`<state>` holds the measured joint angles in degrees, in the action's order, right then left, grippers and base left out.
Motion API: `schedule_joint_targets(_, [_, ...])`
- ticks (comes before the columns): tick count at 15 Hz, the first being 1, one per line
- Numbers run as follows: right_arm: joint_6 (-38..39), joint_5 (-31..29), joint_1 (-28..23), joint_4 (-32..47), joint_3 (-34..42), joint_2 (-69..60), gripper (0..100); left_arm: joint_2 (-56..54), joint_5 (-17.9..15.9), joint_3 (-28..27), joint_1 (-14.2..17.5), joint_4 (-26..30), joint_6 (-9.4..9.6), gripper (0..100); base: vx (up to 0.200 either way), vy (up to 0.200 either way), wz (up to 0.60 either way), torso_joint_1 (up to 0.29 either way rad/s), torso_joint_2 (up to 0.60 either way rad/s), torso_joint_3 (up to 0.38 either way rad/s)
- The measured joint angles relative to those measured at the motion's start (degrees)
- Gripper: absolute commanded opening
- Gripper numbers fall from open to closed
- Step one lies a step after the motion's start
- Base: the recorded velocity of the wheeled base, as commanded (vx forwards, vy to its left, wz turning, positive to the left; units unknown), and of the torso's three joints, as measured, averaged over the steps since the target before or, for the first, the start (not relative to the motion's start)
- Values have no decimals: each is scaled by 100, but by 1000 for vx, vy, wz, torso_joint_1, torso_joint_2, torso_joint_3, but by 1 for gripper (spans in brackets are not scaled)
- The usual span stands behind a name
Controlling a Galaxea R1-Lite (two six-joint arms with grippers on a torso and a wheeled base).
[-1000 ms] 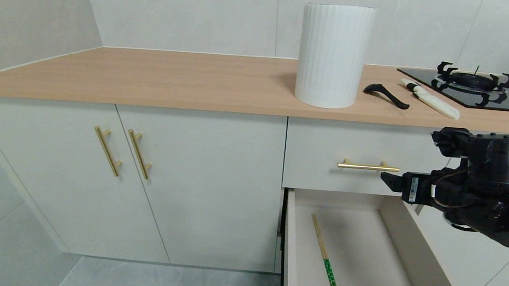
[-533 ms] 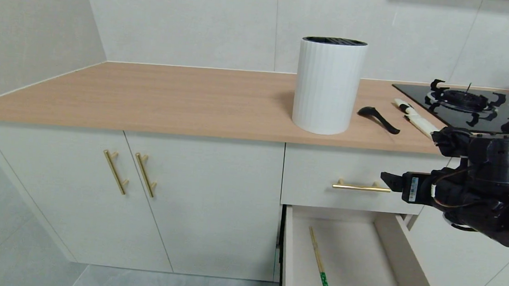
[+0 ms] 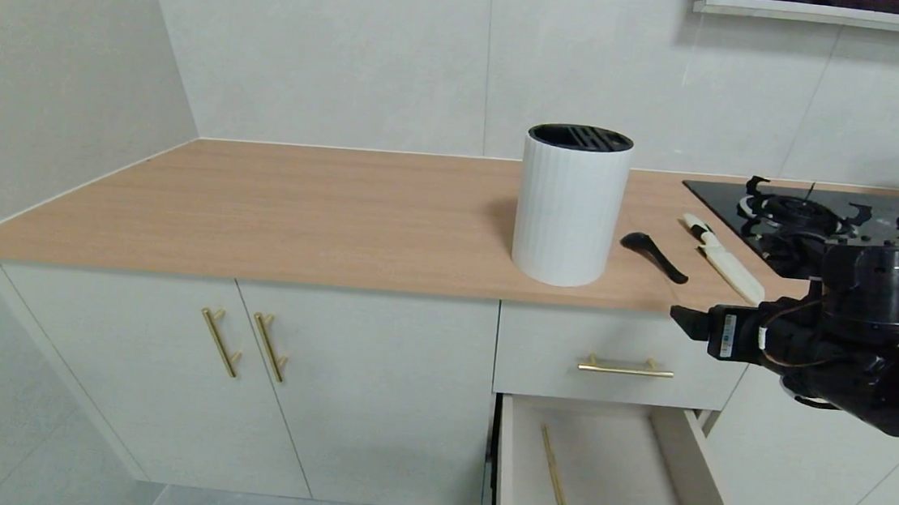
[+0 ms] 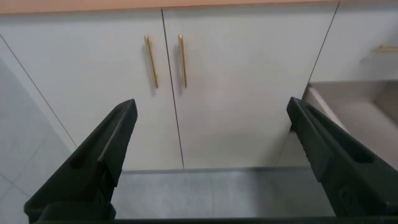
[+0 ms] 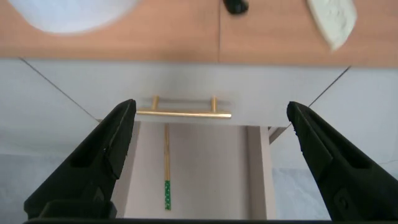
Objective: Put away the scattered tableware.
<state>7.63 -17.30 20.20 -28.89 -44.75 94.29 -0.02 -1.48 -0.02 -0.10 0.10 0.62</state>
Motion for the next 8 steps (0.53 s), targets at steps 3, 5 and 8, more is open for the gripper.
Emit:
schedule_joint_targets(3, [-5, -2, 0, 0, 2, 38, 100, 0, -2, 2, 2, -10, 0, 100, 0, 0, 0, 203, -463, -261])
schedule_joint_targets(5, [-39, 15, -63, -30, -15, 88, 100, 0, -2, 0, 0, -2, 0, 100, 0, 0, 0, 78, -168, -105])
schedule_joint_targets(8, [-529, 22, -184, -560, -54, 232, 100, 0, -2, 2, 0, 0, 0, 100, 0, 0, 0, 14, -20, -14])
